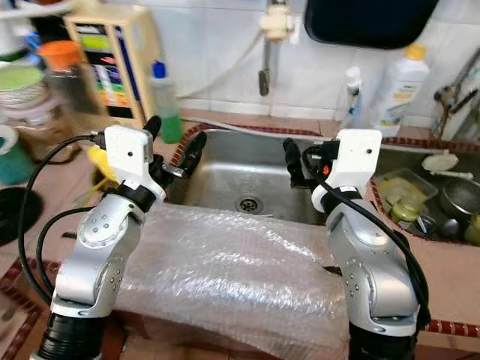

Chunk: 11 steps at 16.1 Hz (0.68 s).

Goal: Kitchen organization

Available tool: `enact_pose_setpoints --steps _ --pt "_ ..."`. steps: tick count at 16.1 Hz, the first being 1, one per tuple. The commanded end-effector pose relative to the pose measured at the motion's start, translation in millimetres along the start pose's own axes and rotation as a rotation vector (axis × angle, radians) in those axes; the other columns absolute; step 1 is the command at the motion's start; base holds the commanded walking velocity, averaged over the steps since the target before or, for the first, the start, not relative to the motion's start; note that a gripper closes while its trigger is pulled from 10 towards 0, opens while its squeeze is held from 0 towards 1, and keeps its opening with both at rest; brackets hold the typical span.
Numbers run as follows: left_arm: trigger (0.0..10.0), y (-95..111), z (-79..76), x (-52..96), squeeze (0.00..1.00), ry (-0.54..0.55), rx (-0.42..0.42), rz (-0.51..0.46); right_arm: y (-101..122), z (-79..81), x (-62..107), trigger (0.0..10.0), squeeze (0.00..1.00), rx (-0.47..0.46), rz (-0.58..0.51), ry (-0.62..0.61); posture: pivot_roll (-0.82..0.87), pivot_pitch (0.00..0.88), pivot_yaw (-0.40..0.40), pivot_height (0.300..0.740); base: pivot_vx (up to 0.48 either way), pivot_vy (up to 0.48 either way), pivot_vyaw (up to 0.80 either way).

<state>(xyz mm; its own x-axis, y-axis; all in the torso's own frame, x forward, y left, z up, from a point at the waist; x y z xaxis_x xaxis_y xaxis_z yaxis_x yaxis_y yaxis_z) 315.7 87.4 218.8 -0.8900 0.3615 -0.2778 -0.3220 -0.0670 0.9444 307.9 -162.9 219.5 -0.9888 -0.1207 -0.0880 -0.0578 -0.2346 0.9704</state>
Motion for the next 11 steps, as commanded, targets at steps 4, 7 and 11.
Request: enact_pose_setpoints --steps 4,7,11 --pt "10.0 -1.4 -1.7 0.4 0.0 -0.012 0.003 0.007 4.5 5.2 -0.5 10.0 0.0 -0.019 -0.014 0.026 -0.02 0.0 0.028 0.74 0.315 0.0 0.0" --pt "10.0 -2.6 -2.3 1.1 0.0 -0.017 -0.001 0.013 4.3 4.8 -0.7 10.0 0.0 -0.036 -0.014 0.021 -0.02 0.0 0.028 0.74 0.308 0.0 0.0" --pt "10.0 -1.5 -1.1 1.6 0.0 -0.004 0.004 0.005 3.4 4.7 -0.3 10.0 0.0 -0.043 -0.013 0.022 -0.02 0.0 0.03 0.74 0.131 0.0 0.0"
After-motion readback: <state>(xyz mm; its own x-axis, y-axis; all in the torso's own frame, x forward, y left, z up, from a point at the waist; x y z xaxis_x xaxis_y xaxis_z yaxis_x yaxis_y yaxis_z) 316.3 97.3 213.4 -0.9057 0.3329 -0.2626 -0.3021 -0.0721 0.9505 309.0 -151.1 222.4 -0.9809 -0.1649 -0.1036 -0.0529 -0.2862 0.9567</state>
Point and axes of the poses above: a point about 5 cm out from each wrist's last joint towards the gripper, its own x axis pointing back from the gripper into the wrist, its own y axis along the axis of the wrist's last joint, z = x × y, the point moved 2 cm from there along -x, pointing out of the wrist towards the gripper, and after that the axes turned 8 degrees about -x, right-handed, at the moved point
